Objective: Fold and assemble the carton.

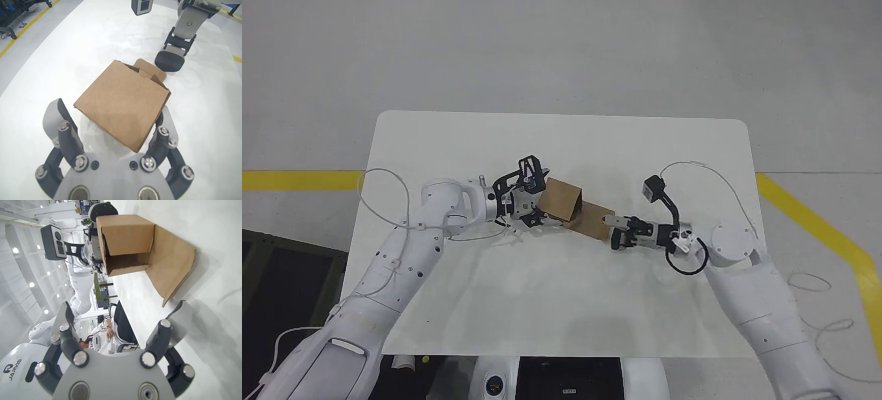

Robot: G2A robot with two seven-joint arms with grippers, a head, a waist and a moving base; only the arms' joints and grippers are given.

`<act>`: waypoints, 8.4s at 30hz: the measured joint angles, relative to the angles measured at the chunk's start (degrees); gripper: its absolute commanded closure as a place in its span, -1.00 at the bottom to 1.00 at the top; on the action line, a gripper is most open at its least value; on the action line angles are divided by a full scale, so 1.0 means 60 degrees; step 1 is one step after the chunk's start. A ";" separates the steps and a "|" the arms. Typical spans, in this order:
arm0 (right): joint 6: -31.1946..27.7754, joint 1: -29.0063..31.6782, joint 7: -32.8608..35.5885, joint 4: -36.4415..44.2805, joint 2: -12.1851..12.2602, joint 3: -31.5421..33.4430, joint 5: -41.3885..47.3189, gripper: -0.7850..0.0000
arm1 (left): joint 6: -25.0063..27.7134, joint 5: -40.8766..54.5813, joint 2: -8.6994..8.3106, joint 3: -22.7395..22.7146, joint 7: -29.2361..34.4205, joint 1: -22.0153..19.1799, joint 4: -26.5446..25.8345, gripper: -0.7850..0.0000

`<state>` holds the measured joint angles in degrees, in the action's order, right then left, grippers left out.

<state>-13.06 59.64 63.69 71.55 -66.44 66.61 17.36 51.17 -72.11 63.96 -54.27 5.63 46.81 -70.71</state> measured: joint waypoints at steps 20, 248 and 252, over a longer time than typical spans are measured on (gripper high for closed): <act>-0.2184 -0.1447 0.0339 -0.2331 -0.0574 -0.0962 0.2235 -1.00 | 0.0206 -0.0023 0.0015 -0.0006 -0.0090 -0.0035 0.0086 -1.00; -0.6615 -0.3214 -0.2349 -0.2691 0.0265 0.1510 -0.3571 -1.00 | -0.1313 0.4476 -0.0972 -0.3108 0.3369 -0.0216 -0.1228 -1.00; -0.6536 -0.3095 -0.3082 -0.2490 0.0465 0.2072 -0.4577 -1.00 | -0.1736 0.4600 -0.0998 -0.3218 0.3636 -0.0337 -0.1097 -1.00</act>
<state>-52.28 41.07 45.20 56.61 -63.65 79.05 -10.10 40.76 -44.51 57.97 -73.58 27.44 44.78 -77.29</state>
